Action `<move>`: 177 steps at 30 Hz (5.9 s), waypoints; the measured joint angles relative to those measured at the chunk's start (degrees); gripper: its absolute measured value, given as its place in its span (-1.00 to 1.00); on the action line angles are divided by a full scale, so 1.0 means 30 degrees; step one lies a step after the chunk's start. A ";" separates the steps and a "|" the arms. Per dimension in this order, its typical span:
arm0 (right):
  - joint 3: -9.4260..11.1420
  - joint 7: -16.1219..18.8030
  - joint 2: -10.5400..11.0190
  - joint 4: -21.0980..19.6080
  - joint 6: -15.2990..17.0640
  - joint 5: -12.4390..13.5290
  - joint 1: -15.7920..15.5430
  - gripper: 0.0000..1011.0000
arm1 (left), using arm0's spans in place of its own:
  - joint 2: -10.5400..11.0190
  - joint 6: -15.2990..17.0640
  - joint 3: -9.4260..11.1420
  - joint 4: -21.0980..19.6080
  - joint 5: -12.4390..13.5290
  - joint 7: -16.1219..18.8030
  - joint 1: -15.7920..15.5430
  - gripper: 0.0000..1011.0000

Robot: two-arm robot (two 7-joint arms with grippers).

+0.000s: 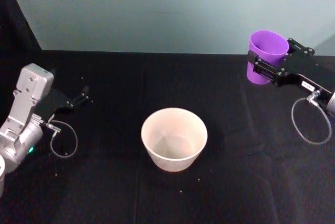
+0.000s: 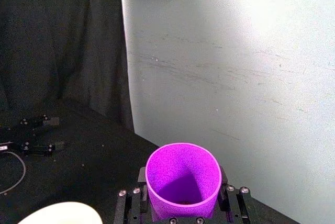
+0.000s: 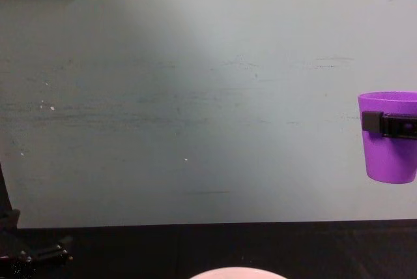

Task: Pick up the cup and pour the mung beans from the cup into the bowl.

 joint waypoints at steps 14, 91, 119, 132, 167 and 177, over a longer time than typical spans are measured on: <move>-0.0028 0.0036 -0.0039 0.0068 -0.0022 -0.0065 0.0017 0.45 | -0.0001 0.0001 0.0000 -0.0001 0.0001 0.0000 0.0000 0.98; -0.0045 0.0083 -0.0062 0.0101 -0.0045 -0.0100 0.0030 0.45 | -0.0001 0.0001 0.0000 0.0000 0.0000 0.0000 0.0000 0.98; -0.0044 0.0083 -0.0062 0.0101 -0.0044 -0.0099 0.0030 0.45 | -0.0001 0.0001 0.0001 -0.0001 0.0000 0.0000 0.0000 0.98; -0.0044 0.0083 -0.0063 0.0102 -0.0044 -0.0099 0.0031 0.45 | -0.0001 0.0000 0.0001 -0.0001 0.0000 0.0000 0.0000 0.98; -0.0044 0.0083 -0.0062 0.0101 -0.0044 -0.0099 0.0030 0.45 | -0.0001 0.0001 0.0001 0.0000 0.0000 0.0000 0.0000 0.98; -0.0044 0.0082 -0.0062 0.0101 -0.0044 -0.0099 0.0030 0.45 | -0.0001 0.0001 0.0001 0.0000 0.0000 0.0000 0.0000 0.98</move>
